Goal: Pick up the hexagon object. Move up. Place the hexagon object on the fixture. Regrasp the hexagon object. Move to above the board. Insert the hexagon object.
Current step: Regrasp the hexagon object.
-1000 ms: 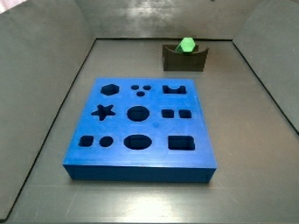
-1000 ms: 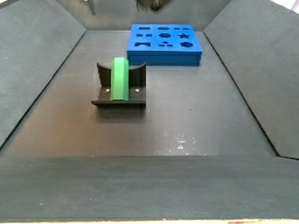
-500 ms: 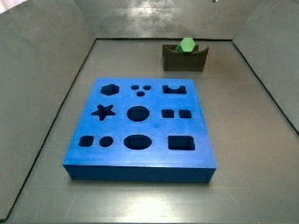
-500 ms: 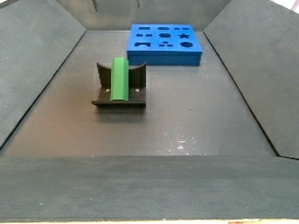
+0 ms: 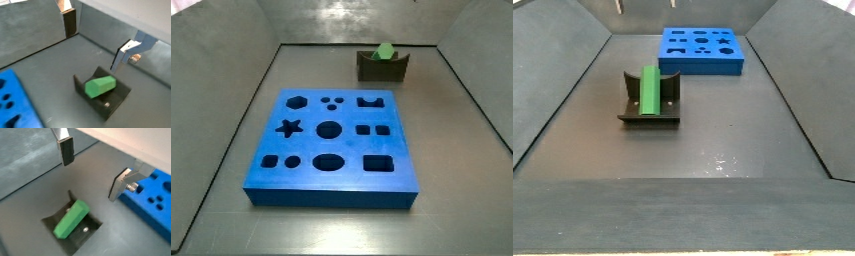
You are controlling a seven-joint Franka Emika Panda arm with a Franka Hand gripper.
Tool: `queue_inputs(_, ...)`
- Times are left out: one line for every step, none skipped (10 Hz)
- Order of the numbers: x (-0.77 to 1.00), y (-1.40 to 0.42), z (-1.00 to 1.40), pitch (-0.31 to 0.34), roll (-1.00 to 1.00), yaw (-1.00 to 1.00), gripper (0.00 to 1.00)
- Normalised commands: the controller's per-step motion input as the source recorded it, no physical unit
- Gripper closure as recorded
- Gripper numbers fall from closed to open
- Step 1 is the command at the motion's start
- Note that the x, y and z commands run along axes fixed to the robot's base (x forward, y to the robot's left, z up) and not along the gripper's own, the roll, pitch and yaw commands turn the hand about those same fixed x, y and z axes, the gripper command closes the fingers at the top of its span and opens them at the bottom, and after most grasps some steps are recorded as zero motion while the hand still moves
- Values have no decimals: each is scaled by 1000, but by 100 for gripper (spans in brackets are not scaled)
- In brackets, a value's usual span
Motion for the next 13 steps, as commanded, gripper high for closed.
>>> queue_inputs(-21, -19, 5, 2, 1000, 18, 0)
queue_inputs(-12, -23, 8, 7, 1000, 19, 0)
queue_inputs(0, -23, 8, 12, 1000, 21, 0)
queue_inputs(21, -26, 1, 22, 1000, 24, 0)
queue_inputs(28, -28, -3, 29, 1000, 26, 0)
queue_inputs(46, -28, -9, 43, 1000, 32, 0)
queue_inputs(58, -33, -8, 57, 1000, 37, 0)
queue_inputs(72, -33, -12, 76, 1000, 44, 0)
queue_inputs(90, -38, -16, 109, 1000, 61, 0)
queue_inputs(99, -41, -13, 140, 1000, 80, 0)
queue_inputs(101, -45, -17, 172, 1000, 110, 0)
queue_inputs(102, -46, -21, 164, 759, 136, 0)
queue_inputs(103, -47, -19, 150, 571, 158, 0)
